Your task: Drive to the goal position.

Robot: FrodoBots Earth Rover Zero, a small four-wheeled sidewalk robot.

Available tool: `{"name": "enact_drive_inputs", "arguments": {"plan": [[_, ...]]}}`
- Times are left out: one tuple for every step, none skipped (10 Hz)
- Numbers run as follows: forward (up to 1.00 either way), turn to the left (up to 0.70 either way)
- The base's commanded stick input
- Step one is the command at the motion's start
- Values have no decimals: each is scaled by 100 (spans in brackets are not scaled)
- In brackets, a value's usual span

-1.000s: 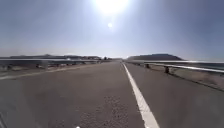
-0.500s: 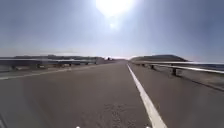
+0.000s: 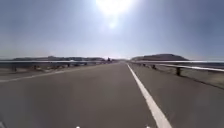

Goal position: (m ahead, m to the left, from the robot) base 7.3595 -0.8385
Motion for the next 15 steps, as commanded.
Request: {"name": "enact_drive_inputs", "arguments": {"plan": [[70,0],[70,-20],[70,-34],[70,-33],[70,0],[70,0],[70,0],[70,0],[70,0],[70,0],[70,0],[70,0],[70,0],[70,0],[70,0]]}}
